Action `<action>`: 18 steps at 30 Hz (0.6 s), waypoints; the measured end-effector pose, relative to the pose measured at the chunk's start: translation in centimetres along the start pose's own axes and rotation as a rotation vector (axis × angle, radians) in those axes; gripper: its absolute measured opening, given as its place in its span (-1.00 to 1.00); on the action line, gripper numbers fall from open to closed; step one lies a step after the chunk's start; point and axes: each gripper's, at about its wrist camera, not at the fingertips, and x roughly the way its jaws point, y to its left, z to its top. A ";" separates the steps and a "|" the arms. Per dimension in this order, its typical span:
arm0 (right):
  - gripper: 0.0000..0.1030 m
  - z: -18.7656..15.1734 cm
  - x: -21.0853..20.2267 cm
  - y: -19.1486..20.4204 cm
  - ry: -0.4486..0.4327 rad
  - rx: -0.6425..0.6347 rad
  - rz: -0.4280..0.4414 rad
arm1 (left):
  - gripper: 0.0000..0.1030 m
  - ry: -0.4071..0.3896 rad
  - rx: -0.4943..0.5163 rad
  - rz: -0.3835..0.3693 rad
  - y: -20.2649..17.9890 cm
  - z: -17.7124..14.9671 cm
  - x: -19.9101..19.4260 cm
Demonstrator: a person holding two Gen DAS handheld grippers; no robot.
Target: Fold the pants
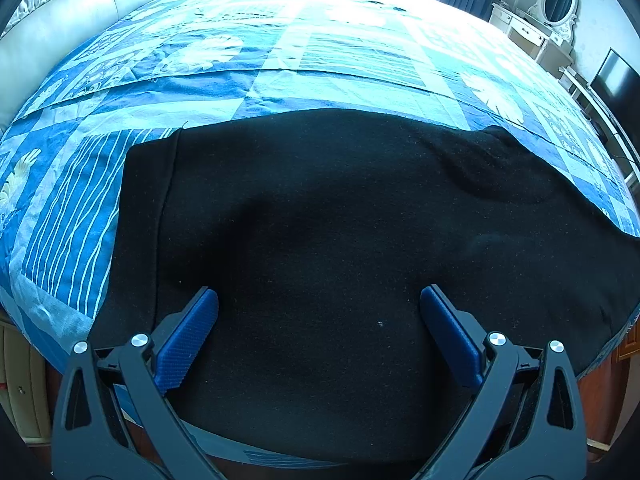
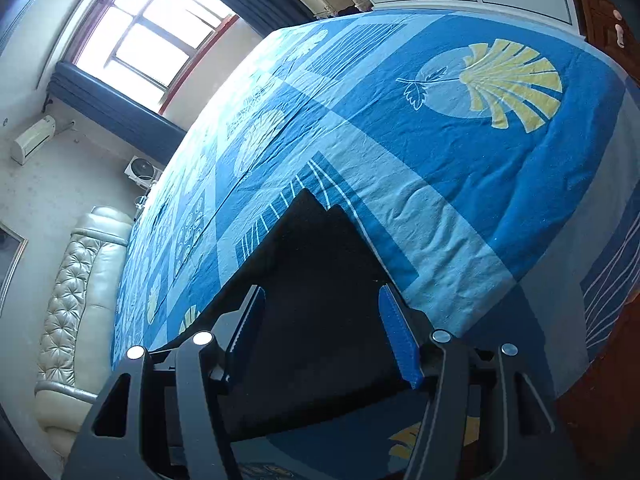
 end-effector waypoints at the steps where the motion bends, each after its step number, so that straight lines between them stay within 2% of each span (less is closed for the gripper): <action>1: 0.18 0.3 0.1 -0.3 0.008 -0.001 0.000 | 0.96 0.001 0.001 0.001 0.0 0.0 0.0; 3: 0.18 0.6 0.0 -1.1 0.003 0.006 0.006 | 0.96 0.003 -0.001 0.001 0.0 0.0 0.0; 5: 0.20 0.8 0.7 -2.0 0.059 0.032 0.052 | 0.96 0.005 -0.001 0.003 0.0 0.1 0.0; 7: 0.23 0.5 1.4 -2.8 0.109 0.042 0.050 | 0.96 0.003 -0.002 0.005 0.0 0.0 0.0; 11: 0.36 0.3 1.2 -3.5 0.111 0.072 0.126 | 0.96 0.000 -0.003 0.011 -0.1 0.0 0.0; 16: 0.37 0.3 1.7 -3.0 0.137 0.020 0.105 | 0.96 0.004 -0.008 0.013 -0.1 0.1 0.1; 18: 0.35 -0.2 2.6 -2.1 0.208 -0.004 0.152 | 0.96 0.005 -0.010 0.012 -0.1 0.1 0.1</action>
